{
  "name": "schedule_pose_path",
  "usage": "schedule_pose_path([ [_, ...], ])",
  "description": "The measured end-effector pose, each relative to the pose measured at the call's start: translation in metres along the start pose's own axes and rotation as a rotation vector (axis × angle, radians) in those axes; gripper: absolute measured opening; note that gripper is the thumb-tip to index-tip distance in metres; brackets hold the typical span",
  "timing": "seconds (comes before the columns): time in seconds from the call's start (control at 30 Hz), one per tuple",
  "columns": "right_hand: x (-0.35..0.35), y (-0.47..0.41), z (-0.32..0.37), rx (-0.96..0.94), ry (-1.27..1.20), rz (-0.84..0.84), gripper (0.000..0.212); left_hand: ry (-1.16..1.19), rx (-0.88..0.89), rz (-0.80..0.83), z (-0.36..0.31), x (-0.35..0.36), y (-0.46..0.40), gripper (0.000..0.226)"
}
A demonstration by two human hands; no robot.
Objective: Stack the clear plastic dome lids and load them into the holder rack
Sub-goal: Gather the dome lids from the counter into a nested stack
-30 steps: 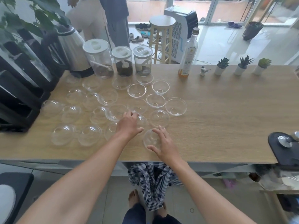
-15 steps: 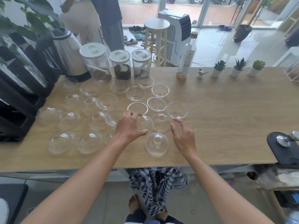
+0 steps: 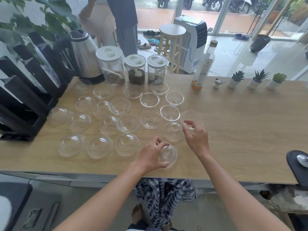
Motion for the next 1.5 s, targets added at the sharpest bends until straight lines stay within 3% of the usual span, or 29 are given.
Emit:
schedule_pose_path([
  [0.13, 0.011, 0.008, 0.001, -0.069, 0.128, 0.105, 0.030, -0.028, -0.031, -0.049, 0.013, -0.006, -0.006, 0.076],
  [0.37, 0.042, 0.007, 0.015, -0.107, 0.380, 0.259, 0.054, -0.102, -0.024, -0.079, 0.030, -0.020, -0.012, 0.093],
  [0.6, 0.041, 0.016, 0.010, -0.048, 0.414, 0.157, 0.060, -0.053, 0.032, -0.165, 0.045, -0.033, -0.007, 0.099],
  [0.8, 0.034, 0.035, -0.006, 0.052, 0.282, 0.158, 0.063, -0.202, -0.066, -0.498, 0.082, -0.055, 0.017, 0.090],
  [0.9, 0.033, 0.044, -0.007, 0.081, 0.186, 0.129, 0.066, -0.254, -0.131, -0.510, 0.097, -0.055, 0.027, 0.086],
  [1.1, 0.025, 0.053, 0.037, 0.027, -0.059, -0.157, 0.061, -0.246, -0.200, -0.446, 0.108, -0.048, 0.036, 0.082],
  [1.23, 0.051, 0.070, 0.060, -0.117, -0.063, -0.025, 0.061, -0.153, -0.262, -0.373, 0.111, -0.043, 0.038, 0.080],
  [1.37, 0.082, 0.080, 0.045, -0.096, 0.044, 0.181, 0.063, -0.076, -0.257, -0.359, 0.111, -0.046, 0.038, 0.076],
  [1.5, 0.091, 0.083, 0.038, -0.084, 0.074, 0.219, 0.064, -0.057, -0.232, -0.439, 0.103, -0.061, 0.040, 0.072],
])
Point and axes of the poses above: each hand's wrist, its own y-axis away from the middle knuckle, its own x-axis out of the palm, z = x × y, the point moved 3 cm from there along -y, towards the middle knuckle
